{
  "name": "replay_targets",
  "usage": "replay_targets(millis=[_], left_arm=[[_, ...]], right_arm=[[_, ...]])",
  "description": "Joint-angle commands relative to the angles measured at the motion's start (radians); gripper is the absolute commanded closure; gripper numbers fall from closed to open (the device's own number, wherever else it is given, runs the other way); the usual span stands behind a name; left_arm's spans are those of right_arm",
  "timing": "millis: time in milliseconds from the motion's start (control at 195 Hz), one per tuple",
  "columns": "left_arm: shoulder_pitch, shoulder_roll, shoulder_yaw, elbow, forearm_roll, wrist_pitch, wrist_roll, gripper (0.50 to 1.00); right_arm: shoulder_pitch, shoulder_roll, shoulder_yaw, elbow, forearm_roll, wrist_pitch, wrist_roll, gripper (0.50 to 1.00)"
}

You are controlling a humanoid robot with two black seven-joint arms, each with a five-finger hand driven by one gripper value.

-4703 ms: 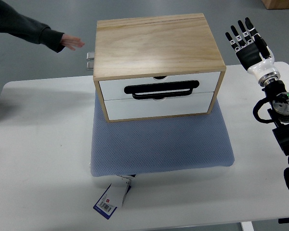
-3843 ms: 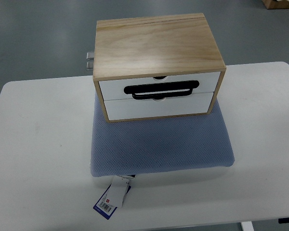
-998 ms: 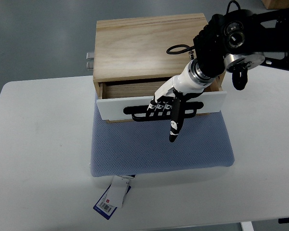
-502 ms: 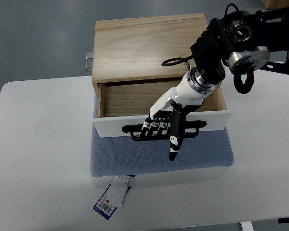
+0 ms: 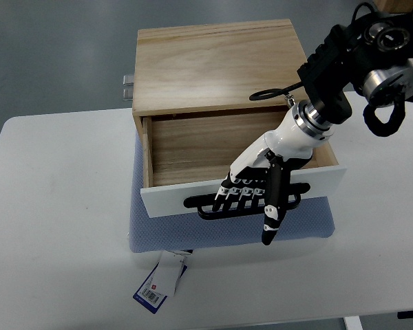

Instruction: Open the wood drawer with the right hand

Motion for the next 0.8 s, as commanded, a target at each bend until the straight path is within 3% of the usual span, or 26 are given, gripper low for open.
replay_targets(millis=[0,517,578,629,635,696,742,747,793], left_arm=[[-0.003,0.0,-0.001,0.0,0.0,0.0,0.0,0.5],[-0.004,0.0,-0.004,0.0,0.0,0.0,0.0,0.5],[-0.004,0.0,-0.004,0.001,0.0,0.0,0.0,0.5],[-0.004,0.0,-0.004,0.001,0.0,0.0,0.0,0.5],[-0.004,0.0,-0.004,0.001,0.0,0.0,0.0,0.5],[-0.004,0.0,-0.004,0.001,0.0,0.0,0.0,0.5],[-0.004,0.0,-0.004,0.001,0.0,0.0,0.0,0.5],[-0.004,0.0,-0.004,0.001,0.0,0.0,0.0,0.5],[-0.004,0.0,-0.002,0.0,0.0,0.0,0.0,0.5]], right_arm=[[0.001,-0.007,0.0,0.005,0.0,-0.001,0.0,0.558],[0.061,-0.048,0.102,-0.038,-0.017,-0.009,0.0,0.556],[0.052,-0.085,0.216,-0.143,-0.02,-0.018,0.0,0.558],[0.052,-0.085,0.216,-0.143,-0.02,-0.018,0.0,0.558],[0.034,-0.105,0.284,-0.225,-0.023,-0.044,0.0,0.556],[-0.029,-0.113,0.38,-0.351,-0.028,-0.082,0.0,0.556],[-0.03,-0.113,0.38,-0.351,-0.028,-0.082,0.0,0.556],[-0.09,-0.106,0.471,-0.461,-0.028,-0.116,0.0,0.556],[-0.143,-0.099,0.555,-0.558,-0.028,-0.142,0.043,0.556]])
